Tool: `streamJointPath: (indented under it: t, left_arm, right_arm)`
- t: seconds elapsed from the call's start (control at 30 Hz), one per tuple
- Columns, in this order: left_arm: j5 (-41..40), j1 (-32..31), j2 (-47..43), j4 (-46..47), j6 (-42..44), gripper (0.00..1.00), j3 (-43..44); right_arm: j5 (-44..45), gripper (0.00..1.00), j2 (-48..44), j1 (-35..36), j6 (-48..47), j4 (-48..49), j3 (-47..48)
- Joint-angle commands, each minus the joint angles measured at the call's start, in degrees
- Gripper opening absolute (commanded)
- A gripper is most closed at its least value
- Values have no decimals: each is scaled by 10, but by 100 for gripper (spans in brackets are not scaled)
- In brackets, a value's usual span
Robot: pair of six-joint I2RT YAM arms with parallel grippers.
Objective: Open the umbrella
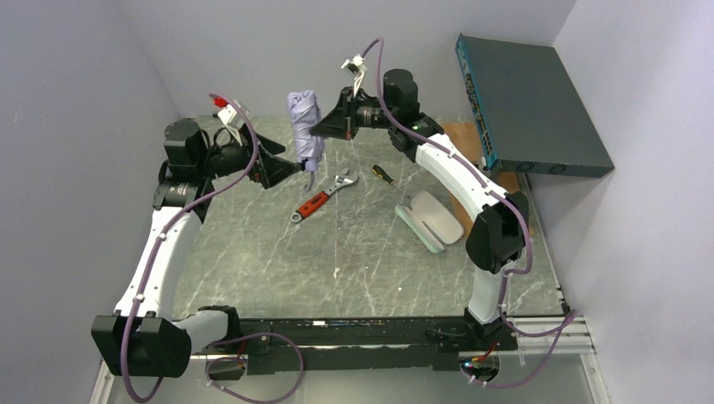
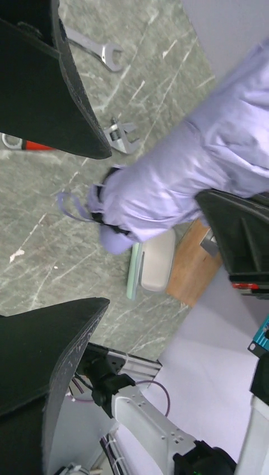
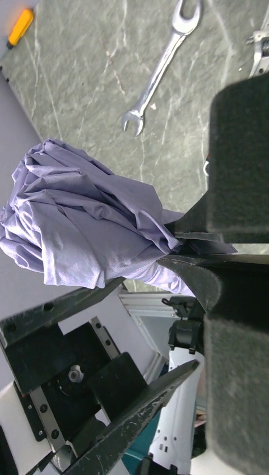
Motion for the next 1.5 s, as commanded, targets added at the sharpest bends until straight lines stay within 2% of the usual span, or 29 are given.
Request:
streamJointPath:
  t: [0.0, 0.23, 0.33, 0.5, 0.6, 0.67, 0.73, 0.77, 0.8, 0.83, 0.9, 0.93, 1.0, 1.1, 1.23, 1.37, 1.47]
  left_arm:
    - [-61, -39, 4, 38, -29, 100, 4]
    - [-233, -85, 24, 6, -3, 98, 41]
    - [-283, -97, 34, 2, -2, 88, 41]
    - [-319, -103, 48, 22, -18, 78, 32]
    - [-329, -105, 59, 31, -10, 64, 32]
    - [-343, -107, 68, 24, -2, 47, 36]
    - [-323, -108, 71, 27, 11, 26, 38]
    - [-304, -107, 70, 33, 15, 17, 35]
    - [-280, -106, 65, 45, 19, 6, 30]
    - [-262, -106, 59, 57, 23, 0, 25]
    - [-211, -99, 46, 89, 24, 0, 13]
    - [-182, -91, 43, 101, 19, 0, 12]
    - [-117, -69, 45, 129, -14, 0, 15]
    - [-1, -37, 67, 196, -97, 0, 31]
    - [104, -35, 91, 288, -185, 0, 59]
    - [155, -51, 116, 301, -227, 0, 92]
    - [164, -66, 121, 280, -213, 0, 109]
  right_arm:
    - [36, 0, -46, 38, -47, 25, 19]
    - [190, 0, -57, 99, -122, -42, 39]
    - [231, 0, -60, 109, -116, -35, 40]
    - [247, 0, -59, 120, -115, -30, 48]
    - [251, 0, -56, 126, -121, -33, 56]
    - [256, 0, -57, 127, -120, -30, 60]
    - [259, 0, -57, 127, -117, -30, 67]
    - [259, 5, -56, 127, -117, -33, 73]
    - [256, 19, -55, 126, -118, -37, 80]
    - [251, 35, -55, 123, -119, -39, 86]
    - [233, 64, -59, 109, -114, -40, 96]
    - [214, 75, -62, 97, -101, -43, 104]
    - [158, 89, -69, 58, -69, -38, 115]
    - [58, 98, -94, 2, -31, 2, 74]
    - [-38, 100, -116, -24, -51, 4, 16]
    - [-56, 100, -128, -8, -36, 63, -7]
    - [-66, 100, -113, 6, -26, 81, 11]
